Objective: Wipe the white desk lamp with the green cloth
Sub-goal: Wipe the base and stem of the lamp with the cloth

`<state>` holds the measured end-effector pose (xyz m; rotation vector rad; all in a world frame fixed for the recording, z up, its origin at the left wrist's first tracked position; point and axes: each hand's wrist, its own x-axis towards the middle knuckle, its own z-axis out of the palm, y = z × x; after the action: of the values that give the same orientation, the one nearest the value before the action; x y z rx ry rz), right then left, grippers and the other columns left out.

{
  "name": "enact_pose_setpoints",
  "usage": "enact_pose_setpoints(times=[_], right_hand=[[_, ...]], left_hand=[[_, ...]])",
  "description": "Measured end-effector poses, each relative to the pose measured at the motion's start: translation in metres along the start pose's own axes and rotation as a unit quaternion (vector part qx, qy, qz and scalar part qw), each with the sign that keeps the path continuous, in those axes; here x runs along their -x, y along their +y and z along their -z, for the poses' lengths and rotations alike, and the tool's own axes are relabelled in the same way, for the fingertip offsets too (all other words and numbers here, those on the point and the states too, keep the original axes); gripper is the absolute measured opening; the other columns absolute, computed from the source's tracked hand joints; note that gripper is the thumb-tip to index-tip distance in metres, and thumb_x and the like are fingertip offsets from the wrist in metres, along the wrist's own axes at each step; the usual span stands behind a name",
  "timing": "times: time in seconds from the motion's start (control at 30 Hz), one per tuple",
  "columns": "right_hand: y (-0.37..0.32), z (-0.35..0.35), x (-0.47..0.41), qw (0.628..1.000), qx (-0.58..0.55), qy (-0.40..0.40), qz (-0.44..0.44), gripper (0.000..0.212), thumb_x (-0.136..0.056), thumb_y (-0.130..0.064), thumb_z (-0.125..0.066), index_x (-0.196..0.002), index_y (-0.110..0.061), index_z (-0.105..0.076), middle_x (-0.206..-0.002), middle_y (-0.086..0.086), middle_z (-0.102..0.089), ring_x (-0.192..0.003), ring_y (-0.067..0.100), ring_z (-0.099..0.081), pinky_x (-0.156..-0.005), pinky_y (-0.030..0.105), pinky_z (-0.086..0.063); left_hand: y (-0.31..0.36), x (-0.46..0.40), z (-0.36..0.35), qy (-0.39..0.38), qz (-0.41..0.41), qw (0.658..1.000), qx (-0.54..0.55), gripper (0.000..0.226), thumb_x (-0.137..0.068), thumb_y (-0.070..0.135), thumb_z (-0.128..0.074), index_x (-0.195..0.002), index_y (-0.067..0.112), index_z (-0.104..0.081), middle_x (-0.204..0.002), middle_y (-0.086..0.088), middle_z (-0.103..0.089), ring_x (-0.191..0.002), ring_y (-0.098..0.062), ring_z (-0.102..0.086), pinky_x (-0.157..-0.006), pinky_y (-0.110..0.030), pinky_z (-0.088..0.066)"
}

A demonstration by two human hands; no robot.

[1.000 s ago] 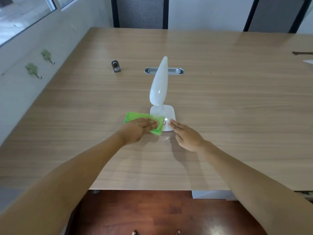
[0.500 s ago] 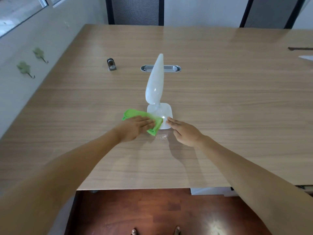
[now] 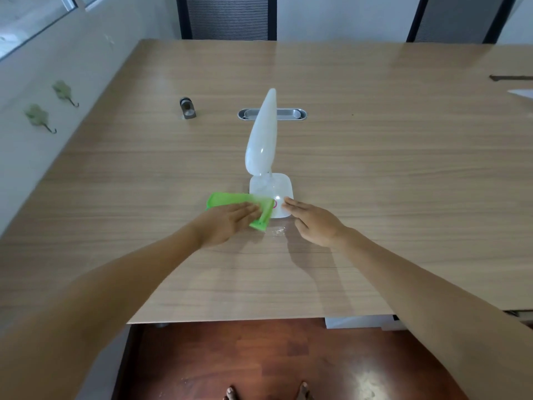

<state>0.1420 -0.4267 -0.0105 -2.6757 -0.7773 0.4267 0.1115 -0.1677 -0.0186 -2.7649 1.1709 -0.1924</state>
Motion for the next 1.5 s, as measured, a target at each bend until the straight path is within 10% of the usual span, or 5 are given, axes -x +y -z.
enact_pose_setpoints(times=[0.3, 0.63, 0.97, 1.17, 1.5], right_hand=[[0.0, -0.002, -0.001, 1.0, 0.003, -0.003, -0.004, 0.051, -0.093, -0.012, -0.034, -0.142, -0.023, -0.032, -0.156, -0.011, -0.022, -0.139, 0.014, -0.034, -0.11, 0.04, -0.04], [-0.002, 0.0, -0.002, 1.0, 0.003, -0.009, -0.009, 0.051, -0.092, -0.012, -0.034, -0.142, -0.022, -0.034, -0.156, -0.011, -0.022, -0.139, 0.013, -0.033, -0.11, 0.039, -0.039], [-0.005, 0.0, -0.001, 1.0, -0.004, -0.009, -0.017, 0.05, -0.093, -0.012, -0.034, -0.142, -0.022, -0.034, -0.156, -0.011, -0.022, -0.138, 0.016, -0.036, -0.109, 0.04, -0.04], [-0.005, -0.001, -0.001, 1.0, -0.005, -0.003, -0.016, 0.05, -0.093, -0.012, -0.034, -0.142, -0.022, -0.034, -0.156, -0.012, -0.022, -0.139, 0.015, -0.035, -0.108, 0.039, -0.041], [-0.002, 0.0, 0.0, 1.0, 0.017, -0.001, -0.008, 0.05, -0.094, -0.015, -0.035, -0.142, -0.024, -0.033, -0.156, -0.013, -0.021, -0.139, 0.011, -0.035, -0.109, 0.037, -0.041]], left_hand=[[-0.017, 0.001, 0.023, -0.03, 0.084, 0.996, -0.028, 0.062, -0.064, 0.005, -0.032, -0.118, 0.004, -0.062, -0.116, -0.01, -0.071, -0.097, -0.023, -0.072, -0.056, -0.022, -0.058], [-0.003, 0.032, 0.015, -0.061, -0.058, 0.996, -0.026, 0.053, -0.076, 0.008, -0.033, -0.126, 0.012, -0.049, -0.115, -0.004, -0.072, -0.099, -0.019, -0.071, -0.071, -0.026, -0.06], [-0.023, -0.021, 0.027, 0.042, 0.212, 0.975, -0.044, 0.054, -0.064, 0.005, -0.03, -0.101, -0.002, -0.069, -0.087, -0.019, -0.075, -0.067, -0.032, -0.073, -0.042, -0.03, -0.054], [-0.014, -0.037, 0.038, 0.007, 0.399, 0.915, 0.061, 0.047, -0.087, -0.004, -0.039, -0.133, 0.0, -0.044, -0.124, -0.027, -0.056, -0.106, -0.042, -0.057, -0.082, -0.048, -0.047], [-0.006, -0.047, -0.002, -0.061, 0.27, 0.951, 0.138, 0.052, -0.093, 0.01, -0.046, -0.143, 0.012, -0.034, -0.149, -0.008, -0.041, -0.131, -0.027, -0.046, -0.104, -0.035, -0.04]])
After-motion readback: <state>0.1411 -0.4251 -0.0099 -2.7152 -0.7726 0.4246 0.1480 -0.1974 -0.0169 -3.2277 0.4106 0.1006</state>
